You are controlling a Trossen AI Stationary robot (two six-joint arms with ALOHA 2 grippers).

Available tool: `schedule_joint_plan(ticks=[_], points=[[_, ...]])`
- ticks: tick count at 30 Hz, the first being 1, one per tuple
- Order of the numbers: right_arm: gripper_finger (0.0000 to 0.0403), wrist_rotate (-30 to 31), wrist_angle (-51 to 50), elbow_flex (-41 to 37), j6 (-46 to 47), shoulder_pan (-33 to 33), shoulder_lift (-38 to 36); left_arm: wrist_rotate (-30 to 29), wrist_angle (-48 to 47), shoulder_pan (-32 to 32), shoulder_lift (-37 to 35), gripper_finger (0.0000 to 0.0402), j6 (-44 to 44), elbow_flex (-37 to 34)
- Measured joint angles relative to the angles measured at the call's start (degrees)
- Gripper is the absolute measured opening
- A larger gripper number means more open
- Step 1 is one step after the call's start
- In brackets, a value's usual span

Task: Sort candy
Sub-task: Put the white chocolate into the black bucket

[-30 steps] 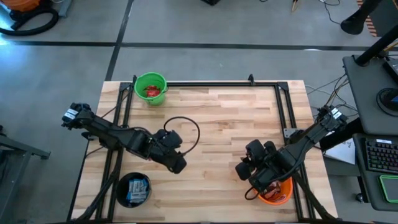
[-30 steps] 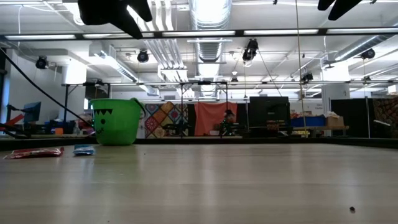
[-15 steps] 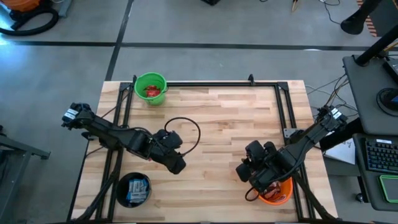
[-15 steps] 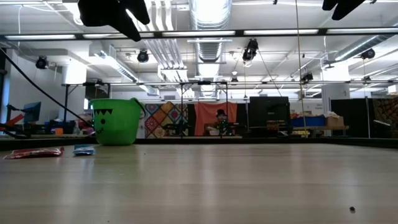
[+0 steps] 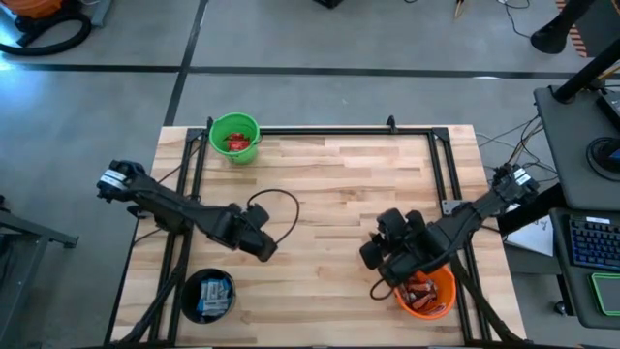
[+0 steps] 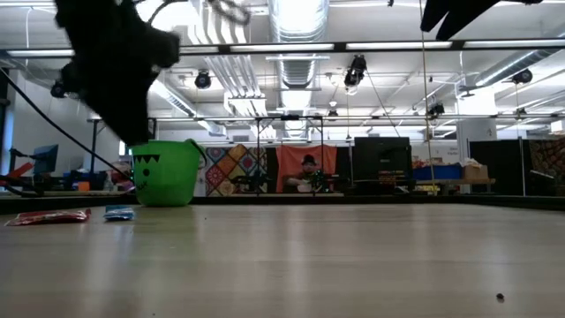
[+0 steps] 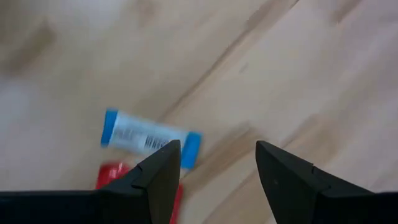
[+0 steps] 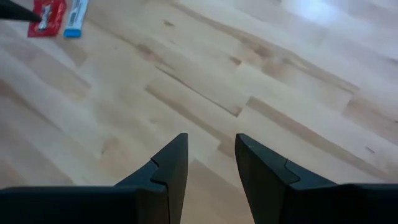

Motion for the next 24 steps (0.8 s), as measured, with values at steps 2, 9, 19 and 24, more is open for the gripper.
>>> schedule_joint_plan(ticks=[2,9,19,24], points=[[0.0125,0.0,0.0,0.0,-0.6,-1.0,0.0,1.0,0.3,0.0,0.0,0.0191,-4.6,-3.0],[0.0125,-0.1,0.0,0.0,-2.1,-3.3,0.0,-0.5,1.5,0.1,-0.1,0.0191,-16.9,-9.3],[0.0125,-6.0,-0.1,0.0,-6.5,-5.0,0.0,-1.9,1.7,1.7,-0.1,0.0203,-27.7,-11.2],[0.0125,-6.2,-0.2,0.0,-10.4,-5.0,-0.1,-1.3,4.8,2.1,-0.1,0.0203,-34.8,-11.3]])
